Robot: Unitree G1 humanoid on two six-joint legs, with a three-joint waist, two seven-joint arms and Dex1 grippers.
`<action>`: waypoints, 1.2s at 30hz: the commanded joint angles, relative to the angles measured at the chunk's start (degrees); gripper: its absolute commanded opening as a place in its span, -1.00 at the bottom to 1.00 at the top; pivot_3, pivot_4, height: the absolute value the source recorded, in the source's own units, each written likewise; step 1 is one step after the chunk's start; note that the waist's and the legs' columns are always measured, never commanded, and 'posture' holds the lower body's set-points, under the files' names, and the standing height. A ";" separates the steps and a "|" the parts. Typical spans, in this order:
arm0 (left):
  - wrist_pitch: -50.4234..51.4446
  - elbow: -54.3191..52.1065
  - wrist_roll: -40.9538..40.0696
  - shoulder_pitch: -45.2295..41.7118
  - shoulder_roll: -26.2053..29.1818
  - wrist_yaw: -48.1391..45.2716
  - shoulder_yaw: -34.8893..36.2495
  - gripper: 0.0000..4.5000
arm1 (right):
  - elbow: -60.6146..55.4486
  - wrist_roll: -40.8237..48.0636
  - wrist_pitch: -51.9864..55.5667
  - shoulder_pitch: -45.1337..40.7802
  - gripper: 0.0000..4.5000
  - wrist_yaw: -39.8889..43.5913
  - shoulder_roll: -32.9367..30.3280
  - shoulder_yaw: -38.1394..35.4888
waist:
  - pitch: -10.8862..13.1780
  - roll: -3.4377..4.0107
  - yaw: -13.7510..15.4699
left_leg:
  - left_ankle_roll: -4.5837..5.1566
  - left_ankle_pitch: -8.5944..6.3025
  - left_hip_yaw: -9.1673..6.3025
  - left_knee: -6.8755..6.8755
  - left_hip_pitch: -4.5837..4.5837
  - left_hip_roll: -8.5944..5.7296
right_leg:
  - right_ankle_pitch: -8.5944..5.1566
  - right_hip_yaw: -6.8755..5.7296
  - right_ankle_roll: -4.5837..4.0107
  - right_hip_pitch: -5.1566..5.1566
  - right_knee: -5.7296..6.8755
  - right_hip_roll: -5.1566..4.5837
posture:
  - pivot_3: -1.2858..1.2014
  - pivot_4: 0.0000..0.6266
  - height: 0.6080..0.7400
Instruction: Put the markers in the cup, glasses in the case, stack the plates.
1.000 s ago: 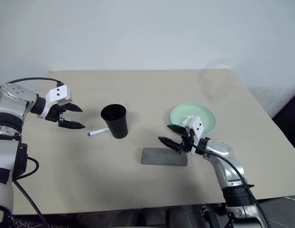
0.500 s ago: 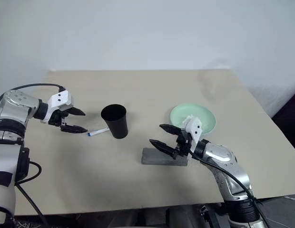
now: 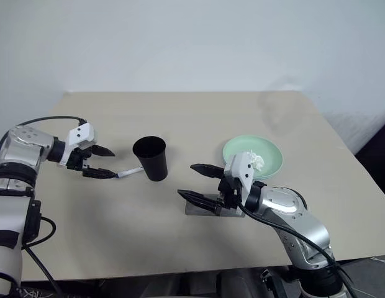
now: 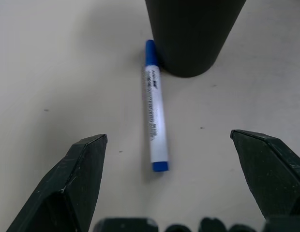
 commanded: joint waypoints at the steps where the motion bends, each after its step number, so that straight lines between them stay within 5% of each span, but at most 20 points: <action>1: 2.75 -0.04 0.79 -0.71 -1.83 2.95 -0.63 0.97 | -2.68 1.60 0.52 -0.02 0.60 -1.17 -0.72 -0.92 | -0.01 -0.01 0.00 | 0.00 0.00 0.00 0.02 0.00 -0.01 | 0.00 0.00 0.00 0.02 0.00 0.00 | 0.03 -1.00 1.00; 19: 5.21 6.47 7.77 -3.66 -10.12 16.94 -4.73 0.97 | -2.85 1.68 0.09 -0.04 0.60 -3.02 -2.22 -1.34 | -0.02 -0.04 -0.04 | 0.05 -0.05 0.02 0.04 0.02 -0.02 | 0.00 0.01 0.01 0.03 0.00 0.00 | 0.03 -1.00 1.00; 32: 5.31 7.13 8.47 -2.77 -8.64 17.39 -5.19 -0.93 | -1.74 1.50 -0.65 -0.58 0.60 -2.66 -3.23 -1.64 | -0.04 -0.06 -0.09 | 0.06 -0.04 0.06 0.08 0.09 0.02 | 0.00 0.02 0.01 0.09 0.05 0.00 | 0.03 -1.00 1.00; 36: 5.64 7.18 8.22 -2.92 -7.91 17.63 -4.81 -0.96 | -0.78 1.27 -1.05 -1.16 0.60 -2.18 -3.29 -1.41 | -0.04 -0.07 -0.10 | 0.05 -0.04 0.08 0.08 0.09 0.02 | 0.00 0.02 0.01 0.06 0.07 0.00 | 0.03 -1.00 1.00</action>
